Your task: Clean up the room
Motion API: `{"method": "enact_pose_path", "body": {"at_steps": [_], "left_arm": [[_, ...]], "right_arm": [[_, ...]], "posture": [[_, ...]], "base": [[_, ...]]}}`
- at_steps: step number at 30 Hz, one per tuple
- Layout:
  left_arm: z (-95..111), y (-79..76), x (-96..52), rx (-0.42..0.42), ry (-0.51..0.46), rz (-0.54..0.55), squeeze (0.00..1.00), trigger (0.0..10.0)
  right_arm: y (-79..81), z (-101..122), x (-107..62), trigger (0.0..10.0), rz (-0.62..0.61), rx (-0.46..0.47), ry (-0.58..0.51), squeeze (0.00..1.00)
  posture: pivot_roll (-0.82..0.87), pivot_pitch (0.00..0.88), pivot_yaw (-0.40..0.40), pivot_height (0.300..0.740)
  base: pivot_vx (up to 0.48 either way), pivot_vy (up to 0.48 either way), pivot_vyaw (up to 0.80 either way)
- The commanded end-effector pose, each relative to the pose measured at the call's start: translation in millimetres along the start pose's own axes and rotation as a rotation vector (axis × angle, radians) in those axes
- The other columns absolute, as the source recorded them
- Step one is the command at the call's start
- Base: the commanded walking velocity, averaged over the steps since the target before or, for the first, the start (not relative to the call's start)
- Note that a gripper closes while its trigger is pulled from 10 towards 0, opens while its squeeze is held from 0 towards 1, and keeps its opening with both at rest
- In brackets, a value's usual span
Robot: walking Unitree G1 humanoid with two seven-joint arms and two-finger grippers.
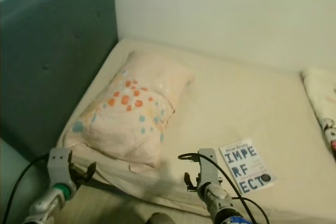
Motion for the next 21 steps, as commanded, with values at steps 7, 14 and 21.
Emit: {"method": "enact_pose_path", "body": {"at_steps": [7,14,21], "left_arm": [[-24,33.9,-17.0,-0.017,0.081,0.212,0.00,10.0],[-23,31.6,-16.3,-0.021,0.062,0.196,0.00,10.0],[-1,14.4,-3.7,0.042,-0.009,0.113,0.00,10.0]], "right_arm": [[19.0,-2,1.2,10.0,0.095,-0.092,0.013,0.00],[21.0,0,1.8,10.0,0.100,-0.115,0.017,0.00],[18.7,0,1.9,10.0,0.086,-0.124,0.018,0.00]], "posture": [[-0.11,0.000,0.015,0.715],[-0.10,0.000,0.003,0.715],[-0.10,0.000,0.000,0.715]], "base": [[0.000,0.000,-0.80],[0.000,0.000,-0.80],[0.000,0.115,-0.11]]}}
Point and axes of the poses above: a point about 5 cm out from each wrist's last joint towards the gripper, its own x axis pointing out of the wrist towards the gripper, its own z axis along the axis of the wrist's last joint, y = z × x, the point moved 1 cm from there along x, pointing out of the wrist towards the gripper, and after that the axes turned 14 degrees about -x, right-handed, at the moved point
